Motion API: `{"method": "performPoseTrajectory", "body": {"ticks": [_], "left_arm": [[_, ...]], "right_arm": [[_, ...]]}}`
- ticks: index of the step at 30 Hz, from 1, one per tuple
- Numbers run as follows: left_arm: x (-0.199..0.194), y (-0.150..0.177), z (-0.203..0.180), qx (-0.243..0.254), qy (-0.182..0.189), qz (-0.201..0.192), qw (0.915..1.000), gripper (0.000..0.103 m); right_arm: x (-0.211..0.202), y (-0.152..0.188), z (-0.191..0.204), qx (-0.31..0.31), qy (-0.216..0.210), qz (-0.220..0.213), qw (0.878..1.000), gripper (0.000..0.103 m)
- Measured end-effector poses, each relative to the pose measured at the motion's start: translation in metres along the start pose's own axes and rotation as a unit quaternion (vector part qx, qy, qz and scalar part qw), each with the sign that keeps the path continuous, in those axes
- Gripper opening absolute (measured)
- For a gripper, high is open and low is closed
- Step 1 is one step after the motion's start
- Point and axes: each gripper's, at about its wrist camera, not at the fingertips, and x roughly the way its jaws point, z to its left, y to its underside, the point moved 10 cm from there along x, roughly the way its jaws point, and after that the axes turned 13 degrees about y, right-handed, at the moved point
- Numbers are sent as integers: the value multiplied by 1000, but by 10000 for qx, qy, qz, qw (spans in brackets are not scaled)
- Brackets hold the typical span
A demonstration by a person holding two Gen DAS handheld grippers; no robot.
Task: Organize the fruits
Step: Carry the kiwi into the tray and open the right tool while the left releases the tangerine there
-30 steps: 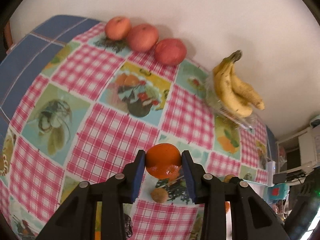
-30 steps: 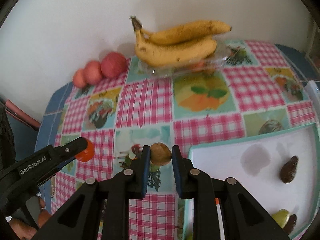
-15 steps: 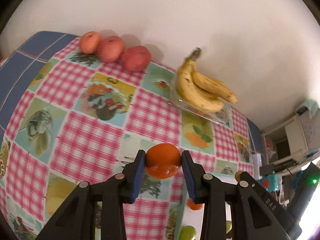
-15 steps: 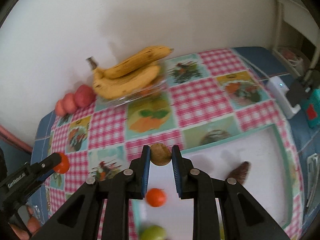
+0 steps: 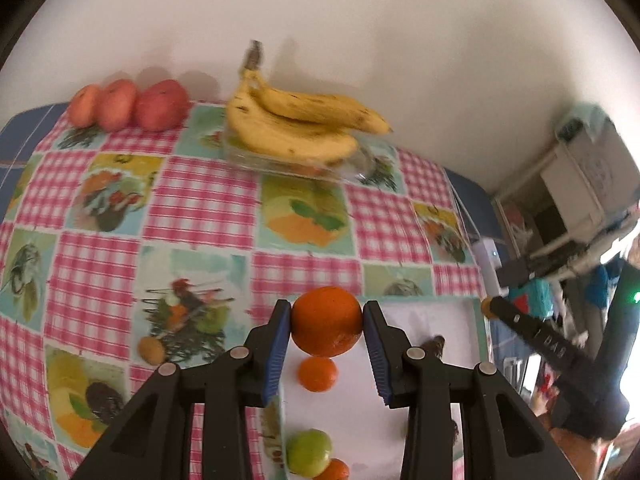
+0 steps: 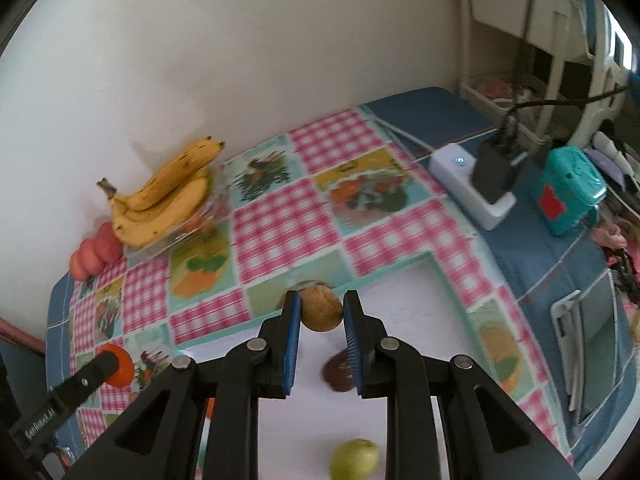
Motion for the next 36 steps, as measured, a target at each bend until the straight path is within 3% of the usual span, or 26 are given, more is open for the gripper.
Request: {"method": "performPoseTrajectory", "body": {"ticks": [10, 21, 36], "left_arm": [[46, 36, -35, 579, -156, 613, 9963, 39], [93, 75, -22, 533, -366, 1326, 9891, 39], [105, 88, -19, 525, -366, 1557, 9857, 39]], "right_arm": [[13, 2, -20, 67, 103, 110, 9999, 23], [64, 33, -40, 147, 418, 741, 9963, 23], [83, 46, -46, 184, 476, 1009, 9936, 23]]}}
